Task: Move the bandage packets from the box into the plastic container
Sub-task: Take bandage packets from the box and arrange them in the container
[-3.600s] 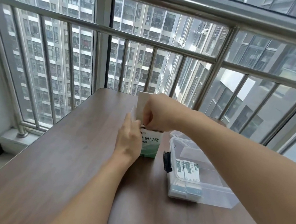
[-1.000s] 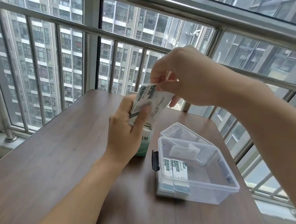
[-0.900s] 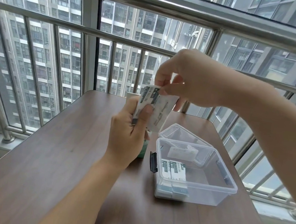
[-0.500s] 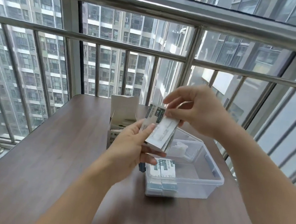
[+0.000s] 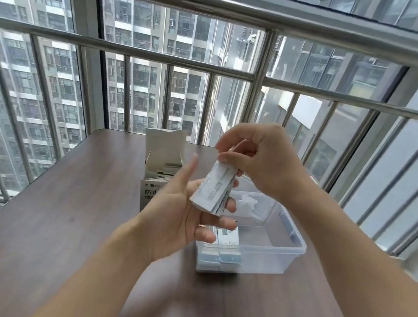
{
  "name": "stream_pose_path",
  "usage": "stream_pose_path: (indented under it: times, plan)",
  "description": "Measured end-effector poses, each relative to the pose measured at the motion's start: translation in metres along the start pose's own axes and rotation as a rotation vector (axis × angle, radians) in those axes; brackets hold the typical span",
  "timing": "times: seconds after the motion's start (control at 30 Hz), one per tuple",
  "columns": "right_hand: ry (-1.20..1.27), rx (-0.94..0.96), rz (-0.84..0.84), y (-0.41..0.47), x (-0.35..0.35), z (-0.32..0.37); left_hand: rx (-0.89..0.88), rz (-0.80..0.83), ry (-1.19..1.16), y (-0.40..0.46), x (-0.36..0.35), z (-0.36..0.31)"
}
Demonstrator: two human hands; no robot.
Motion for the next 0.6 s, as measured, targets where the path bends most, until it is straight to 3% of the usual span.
stream_pose_path:
  times: [0.2,0.37,0.6]
  plan:
    - [-0.118,-0.018,-0.109,-0.011,-0.007,0.003,-0.192,-0.16,0.308,0.002,0.009,-0.004]
    - [0.017,-0.072,0.158,-0.024,-0.03,0.015,-0.354,-0.208,0.461,0.0,0.005,-0.014]
    - [0.033,-0.132,0.195,-0.02,-0.027,0.008,-0.493,-0.197,0.629,0.002,0.001,-0.018]
Point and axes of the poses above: each hand's wrist, its own y-axis towards the middle knuckle, its own x-axis out of the back of the hand, z = x × y, the point moved 7 cm from there along y, towards the middle knuckle, and after that the axes turned 13 degrees about -y, right-handed, at the moved point
